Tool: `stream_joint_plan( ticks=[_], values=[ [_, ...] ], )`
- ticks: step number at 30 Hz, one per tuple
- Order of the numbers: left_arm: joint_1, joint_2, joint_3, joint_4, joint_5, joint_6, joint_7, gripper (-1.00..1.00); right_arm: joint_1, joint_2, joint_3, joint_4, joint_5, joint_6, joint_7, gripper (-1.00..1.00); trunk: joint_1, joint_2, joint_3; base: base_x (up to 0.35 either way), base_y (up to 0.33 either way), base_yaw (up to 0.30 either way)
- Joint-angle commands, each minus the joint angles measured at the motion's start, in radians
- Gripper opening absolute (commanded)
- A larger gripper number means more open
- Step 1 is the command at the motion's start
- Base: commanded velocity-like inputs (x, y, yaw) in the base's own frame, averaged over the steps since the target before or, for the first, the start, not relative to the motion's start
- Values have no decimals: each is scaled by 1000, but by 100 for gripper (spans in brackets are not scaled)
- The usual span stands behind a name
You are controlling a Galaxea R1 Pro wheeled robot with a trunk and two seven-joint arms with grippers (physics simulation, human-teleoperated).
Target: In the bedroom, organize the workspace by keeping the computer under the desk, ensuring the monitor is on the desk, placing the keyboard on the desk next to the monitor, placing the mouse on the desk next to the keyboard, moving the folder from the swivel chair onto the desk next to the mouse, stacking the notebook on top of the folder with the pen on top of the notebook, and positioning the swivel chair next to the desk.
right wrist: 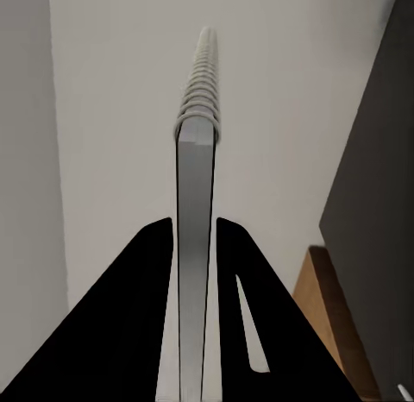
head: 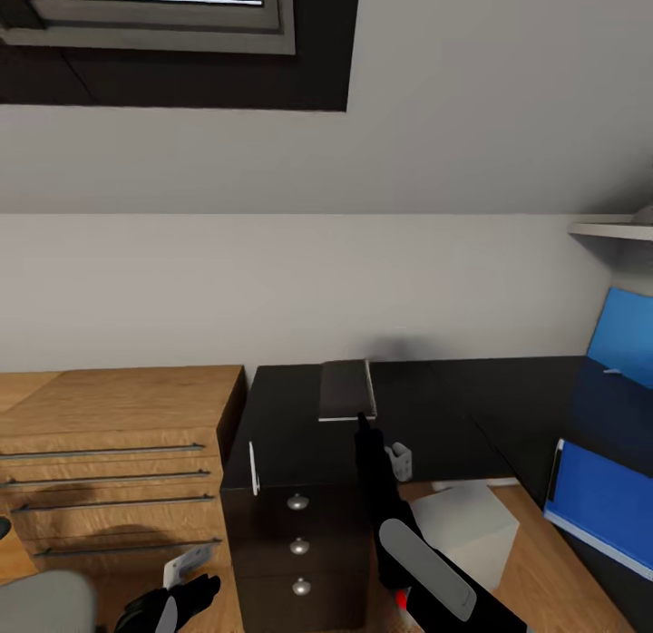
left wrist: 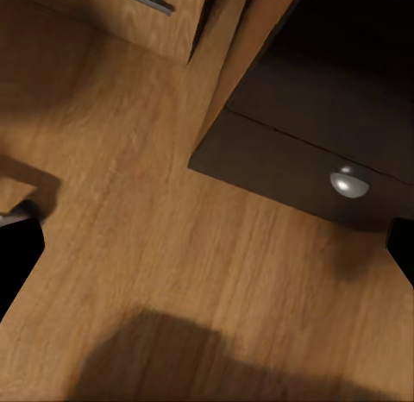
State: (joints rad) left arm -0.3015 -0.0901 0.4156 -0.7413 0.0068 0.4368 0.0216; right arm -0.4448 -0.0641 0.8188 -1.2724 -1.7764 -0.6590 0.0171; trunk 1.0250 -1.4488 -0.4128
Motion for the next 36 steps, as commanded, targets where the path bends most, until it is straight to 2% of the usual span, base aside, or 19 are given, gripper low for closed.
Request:
stream_joint_plan(
  ticks=[1, 7, 18, 22, 24, 25, 26, 28, 29, 31, 32, 35, 36],
  values=[
    [-1, -1, 3, -1, 1, 4, 1, 100, -2, -1, 4, 0, -7, -7, 6, -100, 0, -1, -1, -86, 74, -2],
    [-1, -1, 3, 0, 1, 1, 2, 100, -2, -2, 1, 3, -9, -9, 2, -100, 0, -1, -1, -35, 30, -68],
    [-1, -2, 3, 0, 0, 0, 1, 100, -2, -7, -2, 5, -11, -9, -3, -100, 0, -1, -1, -136, 103, -245],
    [-1, -1, 3, 0, 0, 0, 1, 100, -2, -23, -3, 3, -13, -7, -3, -100, 0, -1, -1, -132, 65, -267],
    [-1, -1, 3, 15, -10, 0, 3, 100, -2, -36, -4, 0, -18, -6, -3, -100, 0, -1, -1, -38, 19, -275],
    [-1, 0, 3, 45, -31, -4, 4, 100, -2, -41, -4, -1, -22, -5, -3, -100, 0, -1, -2, -19, 9, -279],
    [-1, 0, 3, 71, -47, -24, 5, 100, -2, -44, -4, -2, -24, -5, -3, -100, 0, -1, -2, -10, 5, -281],
    [-1, 0, 4, 100, -56, -65, 6, 100, -2, -45, -5, -3, -25, -4, -3, -100, 0, -1, -3, -6, 3, -282],
    [-1, 2, 4, 185, -63, -161, 7, 100, -2, -49, -5, -4, -26, -4, -2, -100, 0, -1, -4, -2, 1, -282],
    [-1, 8, 4, 235, -65, -223, 7, 100, -2, -54, -6, -4, -28, -2, -2, -100, 0, -1, -5, -1, 0, -281],
    [-1, 27, 3, 325, -66, -347, 6, 100, -2, -64, -11, -4, -42, 0, -2, -100, 0, -1, -6, 0, 0, -280],
    [-1, 47, 2, 383, -66, -409, 5, 100, -2, -70, -13, -3, -86, 3, -2, -100, 0, -1, -8, 0, 0, -280],
    [-1, 60, 2, 410, -66, -442, 4, 100, -2, -81, -18, -3, -129, 4, 0, -100, 0, -1, -9, 0, 0, -279]
  ],
)
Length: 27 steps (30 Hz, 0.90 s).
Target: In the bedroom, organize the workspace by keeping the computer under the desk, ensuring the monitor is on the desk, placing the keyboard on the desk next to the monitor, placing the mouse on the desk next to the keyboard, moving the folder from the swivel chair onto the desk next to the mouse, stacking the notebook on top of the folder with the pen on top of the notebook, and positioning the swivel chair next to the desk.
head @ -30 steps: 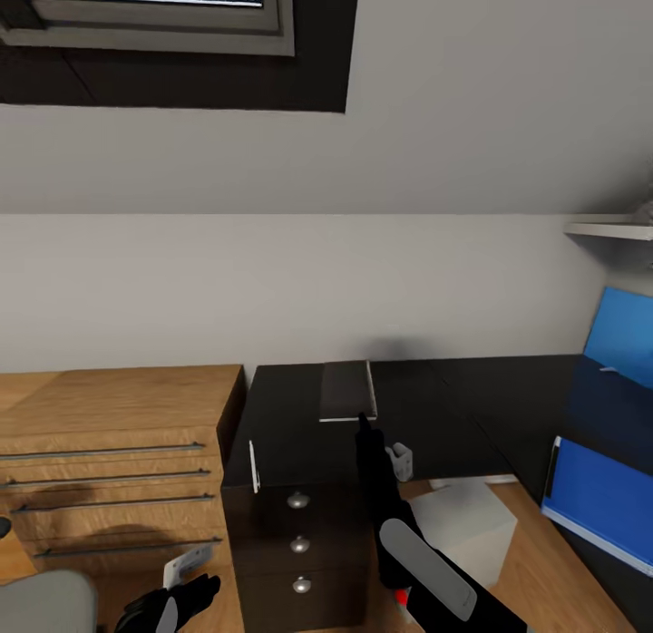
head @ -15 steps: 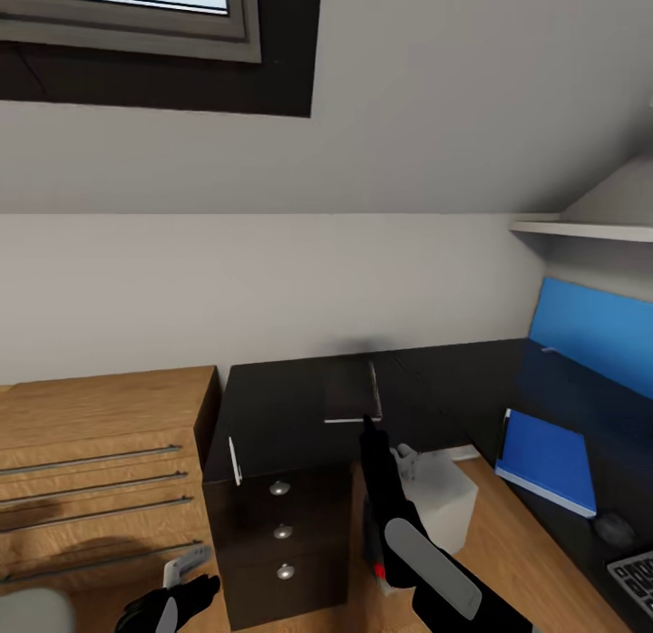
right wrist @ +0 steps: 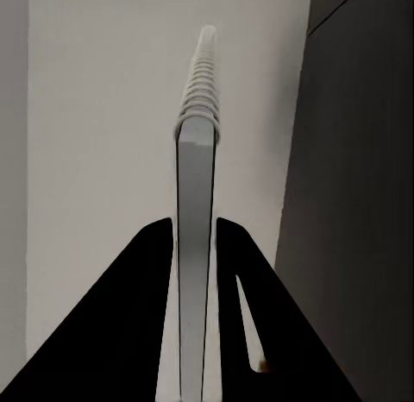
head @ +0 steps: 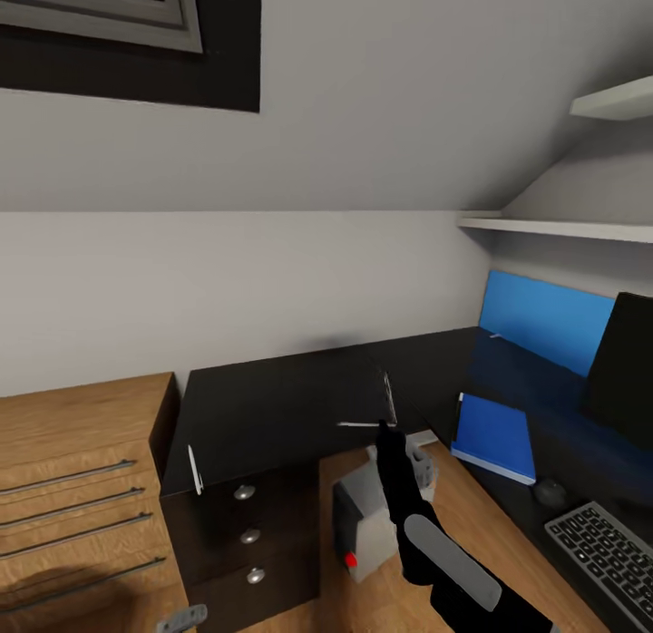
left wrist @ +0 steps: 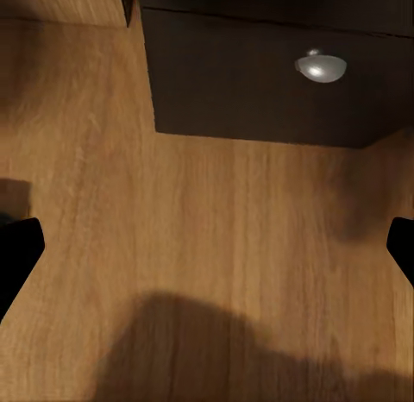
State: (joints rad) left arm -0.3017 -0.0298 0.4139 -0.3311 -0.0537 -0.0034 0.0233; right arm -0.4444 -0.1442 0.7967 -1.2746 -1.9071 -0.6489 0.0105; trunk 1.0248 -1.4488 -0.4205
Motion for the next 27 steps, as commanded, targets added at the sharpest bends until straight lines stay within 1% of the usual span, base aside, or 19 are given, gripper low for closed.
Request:
stream_joint_plan(
  ticks=[1, 2, 4, 7, 12, 20, 23, 27],
  values=[
    [0, 3, 4, 6, -5, -9, 1, 100, -2, -6, 1, -1, -11, -6, 7, -100, 0, -1, -2, 0, 0, -279],
    [0, 5, 4, 10, -5, -15, 1, 100, -2, -12, -4, -1, -24, -5, 7, -100, 0, -1, -2, 0, 0, -279],
    [0, 11, 4, 23, -4, -32, 1, 100, -2, -31, -25, -4, -74, -1, 8, -100, 0, -1, -4, 0, 0, -279],
    [0, 13, 5, 27, -3, -37, 2, 100, -2, -37, -31, -9, -92, 7, 9, -100, 0, -1, -6, 0, 0, -279],
    [0, 13, 5, 30, -4, -40, 1, 100, -2, -40, -36, -12, -101, 12, 10, -100, 0, -1, -10, 0, 0, -278],
    [0, 12, 5, 30, -6, -41, 1, 100, -2, -40, -55, -11, -111, 14, 11, -100, 0, -1, -16, 0, 0, -272],
    [0, 11, 5, 30, -6, -41, 1, 100, -2, -40, -63, -11, -131, 14, 11, -100, 0, -1, -19, 0, 0, -252],
    [0, 10, 5, 30, -6, -41, 1, 100, -2, -40, -66, -11, -141, 14, 11, -100, 0, -1, -20, 0, 0, -120]
  ],
)
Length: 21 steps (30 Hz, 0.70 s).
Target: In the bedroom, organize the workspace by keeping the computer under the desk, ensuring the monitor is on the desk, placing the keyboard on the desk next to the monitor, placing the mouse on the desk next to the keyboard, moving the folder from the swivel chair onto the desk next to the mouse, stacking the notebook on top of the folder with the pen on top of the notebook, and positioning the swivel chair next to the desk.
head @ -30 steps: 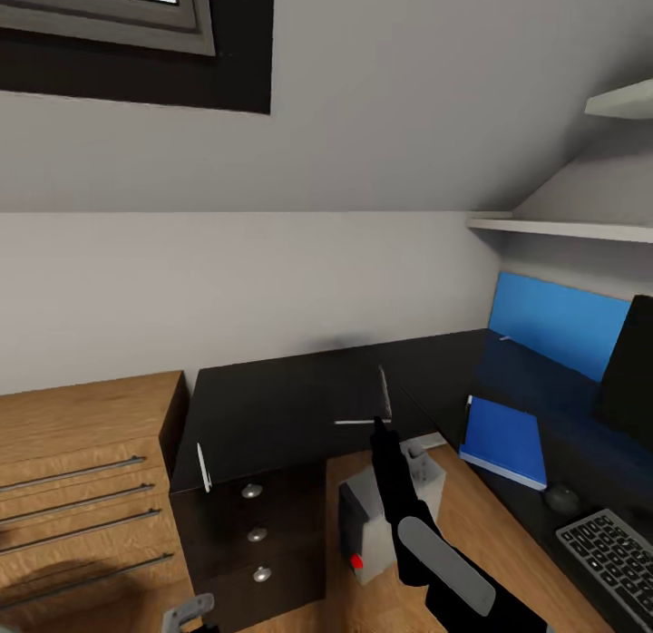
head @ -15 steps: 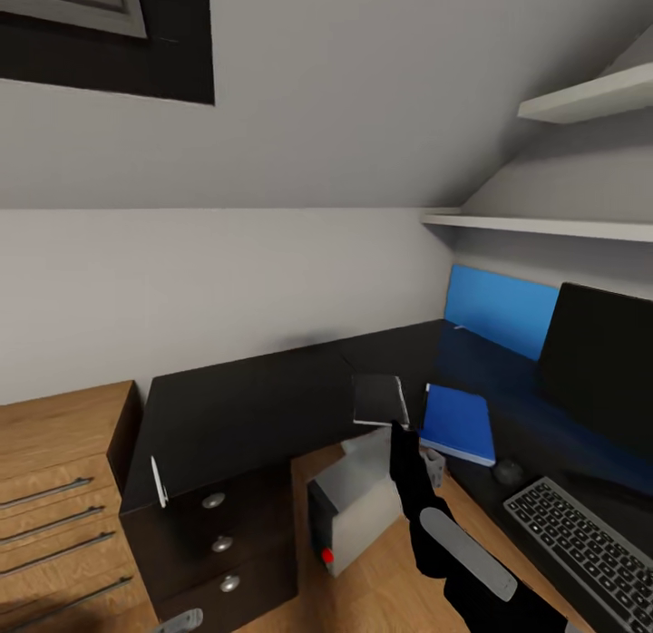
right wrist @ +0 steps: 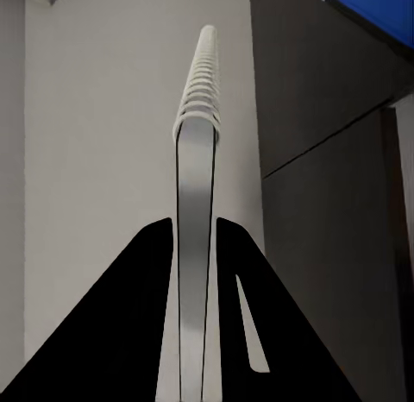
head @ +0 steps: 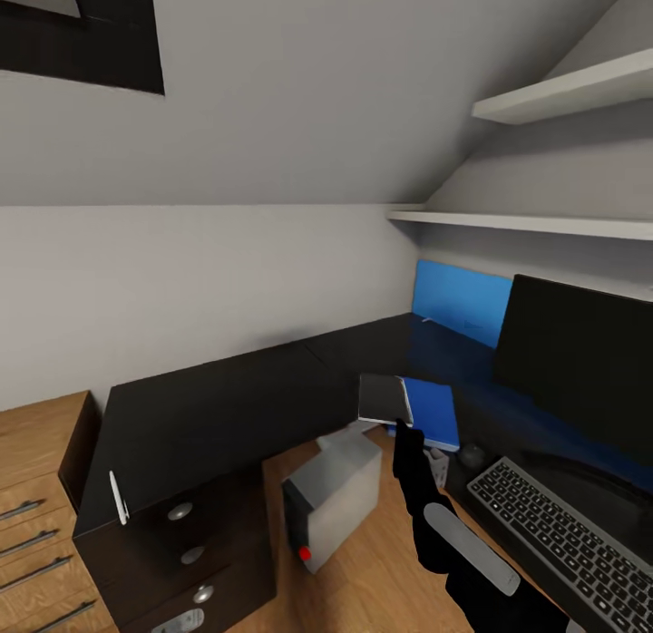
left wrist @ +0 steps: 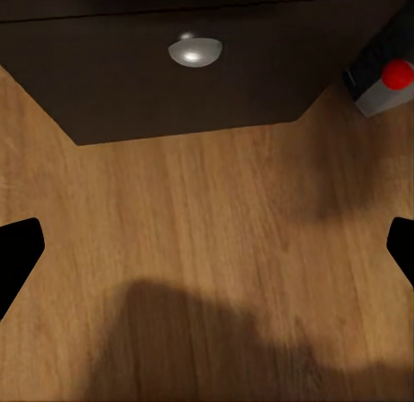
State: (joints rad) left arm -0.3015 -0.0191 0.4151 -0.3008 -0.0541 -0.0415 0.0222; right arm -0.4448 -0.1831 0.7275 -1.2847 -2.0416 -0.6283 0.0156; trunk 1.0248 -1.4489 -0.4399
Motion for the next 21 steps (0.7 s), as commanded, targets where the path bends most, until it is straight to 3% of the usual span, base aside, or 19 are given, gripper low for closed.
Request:
stream_joint_plan(
  ticks=[1, 13, 21],
  values=[
    [-1, -1, 4, 0, -5, -3, 2, 100, -2, -1, 3, -1, -8, -7, 6, -100, 0, -1, -1, 0, 0, -51],
    [-1, 2, 4, 0, -4, -2, 2, 100, -2, 4, -1, -3, -11, 4, 7, -100, 0, -1, -2, 0, 0, -10],
    [-1, 1, 4, 0, -4, -1, 3, 100, -2, 10, -26, -15, -12, 4, 8, -100, 0, -1, -2, 0, 0, 0]
  ],
)
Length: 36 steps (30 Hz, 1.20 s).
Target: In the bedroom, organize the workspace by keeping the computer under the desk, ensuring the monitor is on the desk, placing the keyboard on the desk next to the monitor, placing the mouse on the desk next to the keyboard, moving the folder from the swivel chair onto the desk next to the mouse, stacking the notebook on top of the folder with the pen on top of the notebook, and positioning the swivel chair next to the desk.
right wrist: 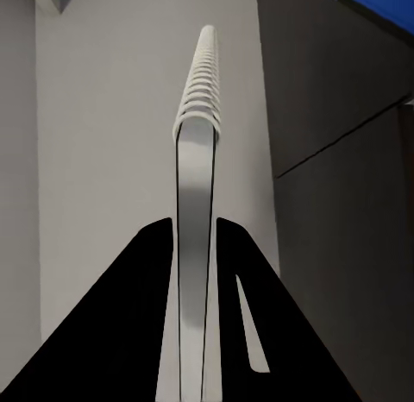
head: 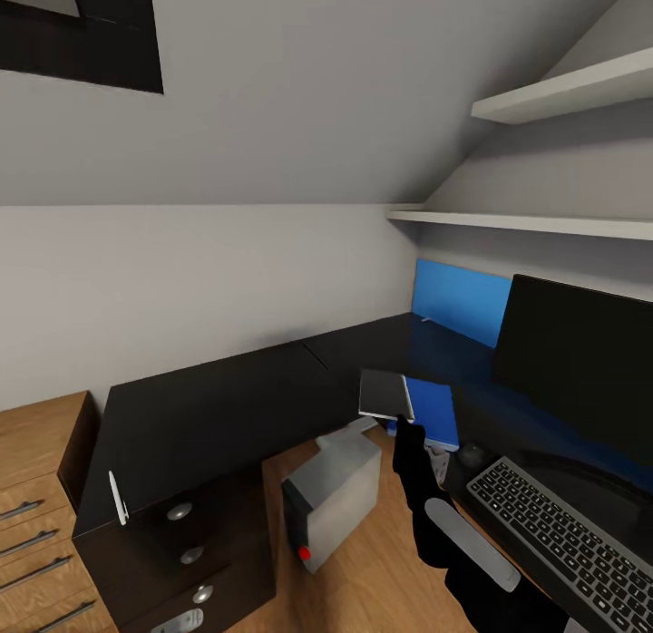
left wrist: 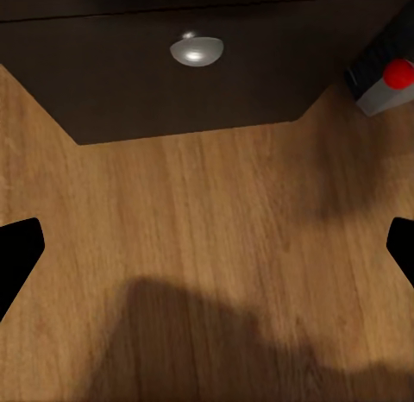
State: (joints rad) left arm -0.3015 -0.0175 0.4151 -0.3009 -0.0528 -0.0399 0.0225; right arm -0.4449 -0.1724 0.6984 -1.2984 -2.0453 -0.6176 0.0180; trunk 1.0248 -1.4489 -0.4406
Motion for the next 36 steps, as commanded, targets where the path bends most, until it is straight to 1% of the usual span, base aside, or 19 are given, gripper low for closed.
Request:
stream_joint_plan(
  ticks=[1, 18, 24, 36],
  values=[
    [-1, -1, 4, 0, -6, -3, 3, 100, -1, -1, 3, -1, -8, -7, 6, -100, 0, -1, -1, 0, 0, 0],
    [-1, -1, 4, 2, -6, -4, 4, 100, -1, -1, 4, 14, -9, -7, 3, -100, 0, -1, -1, 0, 0, -3],
    [-1, -1, 4, 2, -6, -4, 4, 100, -1, -2, 3, 17, -9, -7, 2, -100, 0, -1, -1, 0, 0, -186],
    [-1, -1, 4, 2, -6, -5, 4, 100, -1, -1, 3, 18, -7, -5, 1, -100, 0, -1, -4, 0, 0, -249]
  ],
)
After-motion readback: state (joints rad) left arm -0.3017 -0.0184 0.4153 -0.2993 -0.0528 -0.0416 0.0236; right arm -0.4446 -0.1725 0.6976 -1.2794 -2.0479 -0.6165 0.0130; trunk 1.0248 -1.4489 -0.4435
